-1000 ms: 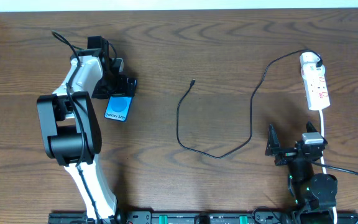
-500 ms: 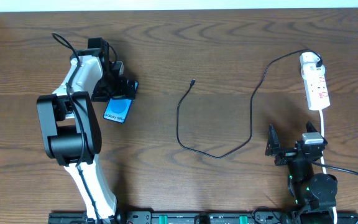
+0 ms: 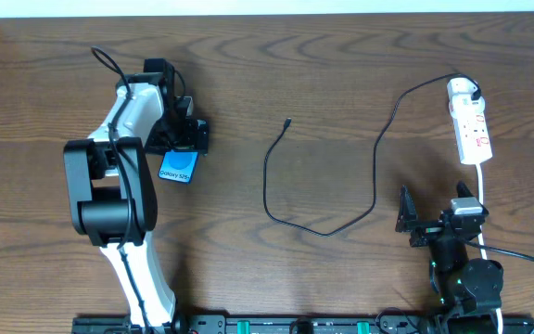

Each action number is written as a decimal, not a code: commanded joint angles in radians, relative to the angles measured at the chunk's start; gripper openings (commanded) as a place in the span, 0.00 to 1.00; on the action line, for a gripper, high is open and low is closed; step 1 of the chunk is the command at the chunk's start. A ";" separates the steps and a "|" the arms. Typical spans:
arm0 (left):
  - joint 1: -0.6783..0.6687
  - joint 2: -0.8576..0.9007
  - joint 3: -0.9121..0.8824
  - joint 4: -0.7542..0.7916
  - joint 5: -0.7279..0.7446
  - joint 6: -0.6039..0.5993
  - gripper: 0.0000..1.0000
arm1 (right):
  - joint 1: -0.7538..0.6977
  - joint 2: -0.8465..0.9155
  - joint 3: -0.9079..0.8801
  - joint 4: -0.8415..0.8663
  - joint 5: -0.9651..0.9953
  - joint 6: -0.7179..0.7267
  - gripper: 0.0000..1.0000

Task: Plug charger to phone and switch on socket
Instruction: 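Close the left gripper on the phone's bottom edge, then lift the phone with the left gripper and tilt it upright toward center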

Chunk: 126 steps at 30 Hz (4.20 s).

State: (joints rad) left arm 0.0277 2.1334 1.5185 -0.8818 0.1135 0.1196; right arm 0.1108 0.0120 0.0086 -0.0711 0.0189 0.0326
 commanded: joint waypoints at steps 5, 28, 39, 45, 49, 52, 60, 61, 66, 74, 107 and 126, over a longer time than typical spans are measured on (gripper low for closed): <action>-0.001 0.021 -0.117 0.161 -0.036 0.020 0.99 | 0.002 -0.005 -0.003 -0.002 0.005 -0.004 0.99; -0.001 0.021 -0.124 0.121 0.016 0.071 0.79 | 0.002 -0.005 -0.003 -0.002 0.005 -0.004 0.99; -0.001 0.014 -0.111 0.119 0.016 0.039 0.69 | 0.002 -0.005 -0.003 -0.002 0.005 -0.004 0.99; -0.001 -0.045 -0.078 0.108 0.016 -0.055 0.69 | 0.002 -0.005 -0.003 -0.002 0.005 -0.004 0.99; -0.001 -0.055 -0.079 0.089 0.017 -0.138 0.69 | 0.002 -0.005 -0.003 -0.002 0.005 -0.004 0.99; -0.001 -0.054 -0.112 0.086 0.017 -0.186 0.70 | 0.002 -0.005 -0.003 -0.002 0.005 -0.004 0.99; -0.001 -0.053 -0.149 0.071 0.018 -0.164 0.84 | 0.002 -0.005 -0.003 -0.002 0.005 -0.004 0.99; -0.001 -0.054 -0.148 0.067 0.024 -0.140 0.85 | 0.002 -0.005 -0.003 -0.002 0.005 -0.004 0.99; -0.001 -0.057 -0.147 0.033 0.052 -0.068 0.88 | 0.002 -0.005 -0.003 -0.002 0.005 -0.004 0.99; -0.001 -0.065 -0.146 0.002 0.062 -0.059 0.88 | 0.002 -0.005 -0.003 -0.002 0.005 -0.005 0.99; -0.072 -0.064 -0.250 0.154 -0.089 -0.365 0.67 | 0.002 -0.005 -0.003 -0.002 0.005 -0.004 0.99; -0.072 -0.357 -0.194 0.067 0.177 -0.422 0.66 | 0.002 -0.005 -0.003 -0.002 0.005 -0.004 0.99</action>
State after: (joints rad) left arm -0.0414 1.7878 1.3151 -0.7937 0.1722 -0.2604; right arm 0.1108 0.0120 0.0086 -0.0711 0.0189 0.0326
